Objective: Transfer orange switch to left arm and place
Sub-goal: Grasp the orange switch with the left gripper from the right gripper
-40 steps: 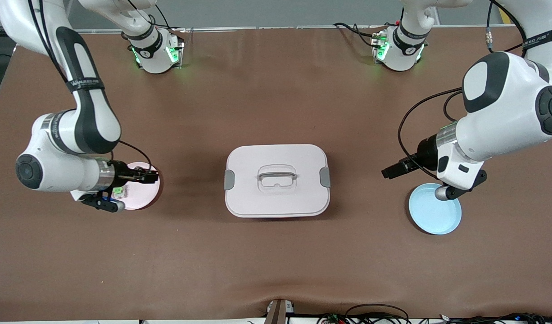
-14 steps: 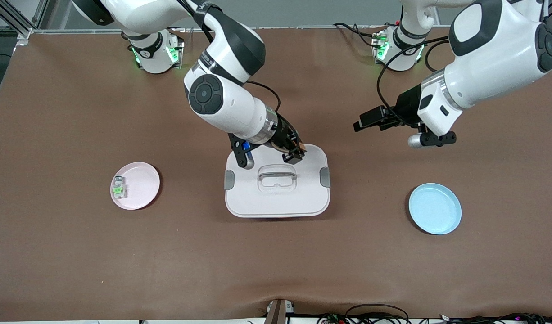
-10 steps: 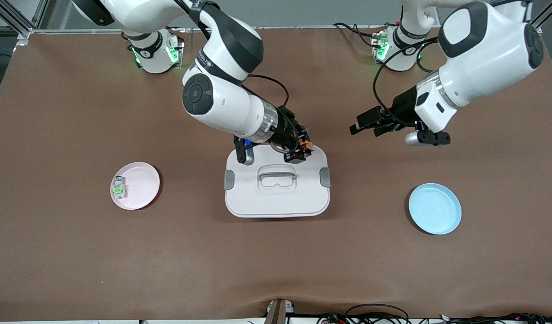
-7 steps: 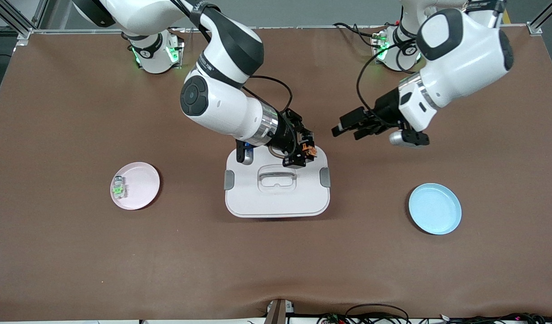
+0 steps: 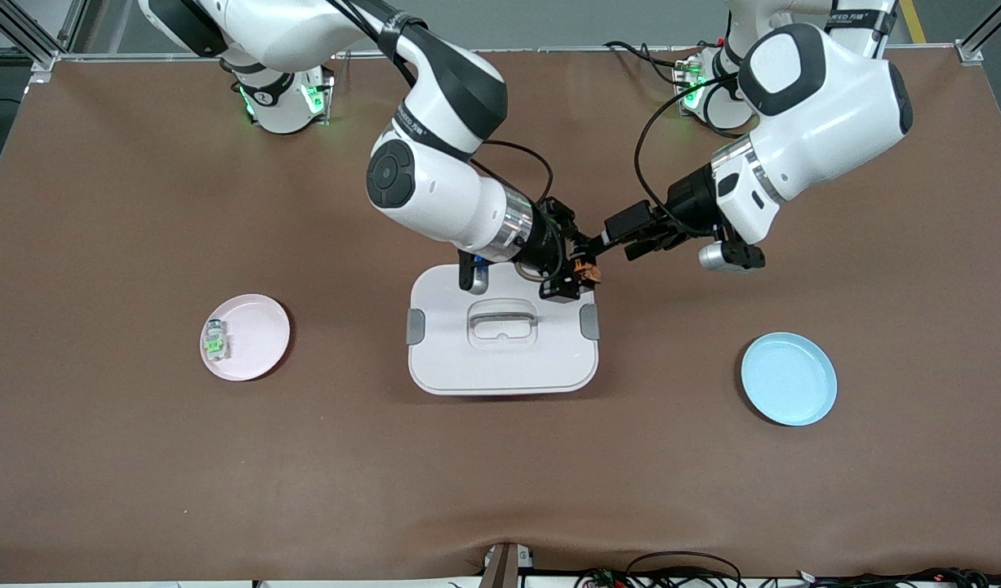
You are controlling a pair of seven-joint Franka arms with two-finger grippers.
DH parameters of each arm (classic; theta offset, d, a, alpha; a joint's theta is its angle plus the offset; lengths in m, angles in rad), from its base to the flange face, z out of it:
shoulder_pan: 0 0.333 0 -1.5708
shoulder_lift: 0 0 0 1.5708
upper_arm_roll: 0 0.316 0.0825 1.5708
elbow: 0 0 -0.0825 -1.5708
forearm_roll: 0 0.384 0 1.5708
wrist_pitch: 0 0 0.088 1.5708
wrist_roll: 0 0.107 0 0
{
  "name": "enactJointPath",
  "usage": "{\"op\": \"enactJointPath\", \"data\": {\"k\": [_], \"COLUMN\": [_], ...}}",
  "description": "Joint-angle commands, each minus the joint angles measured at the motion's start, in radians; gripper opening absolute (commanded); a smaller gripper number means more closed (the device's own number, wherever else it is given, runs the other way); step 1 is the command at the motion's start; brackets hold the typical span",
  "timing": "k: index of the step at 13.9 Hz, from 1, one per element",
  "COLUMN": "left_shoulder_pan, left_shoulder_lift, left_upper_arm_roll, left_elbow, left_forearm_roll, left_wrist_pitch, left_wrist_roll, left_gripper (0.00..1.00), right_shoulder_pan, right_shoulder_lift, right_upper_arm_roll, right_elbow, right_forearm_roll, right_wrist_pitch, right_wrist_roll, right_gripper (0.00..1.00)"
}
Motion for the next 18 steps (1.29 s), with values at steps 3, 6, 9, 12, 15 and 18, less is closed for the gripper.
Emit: {"op": "enactJointPath", "data": {"k": [3,6,9,12,15,18], "left_shoulder_pan": [-0.001,0.002,0.0,0.003,0.013,0.049], "left_shoulder_lift": [0.037,0.034,0.029,0.029,0.02,0.002], "left_upper_arm_roll": [-0.012,-0.038,-0.041,-0.041,-0.039,-0.038], "left_elbow": [0.01,0.001,-0.001,-0.001,-0.001,0.001], "left_forearm_roll": [-0.024,-0.024,-0.024,-0.024,-0.024,-0.021], "left_wrist_pitch": [0.023,0.015,0.01,0.01,-0.002,-0.08], "left_wrist_roll": [0.069,0.065,0.052,0.062,0.059,0.062], "left_gripper": [0.9,0.84,0.83,0.69,0.59,0.59], "right_shoulder_pan": [0.029,0.039,0.039,0.039,0.039,0.038], "right_shoulder_lift": [0.015,0.015,0.013,0.013,0.013,0.013], "right_upper_arm_roll": [0.002,0.004,0.005,0.005,0.004,0.004], "right_elbow": [0.058,0.066,0.069,0.071,0.071,0.071], "right_forearm_roll": [0.045,0.048,0.05,0.05,0.05,0.05], "right_wrist_pitch": [0.035,0.035,0.035,0.035,0.037,0.038], "right_wrist_roll": [0.03,0.052,0.066,0.066,0.066,0.064], "right_gripper": [0.0,0.0,0.0,0.0,0.0,0.0]}}
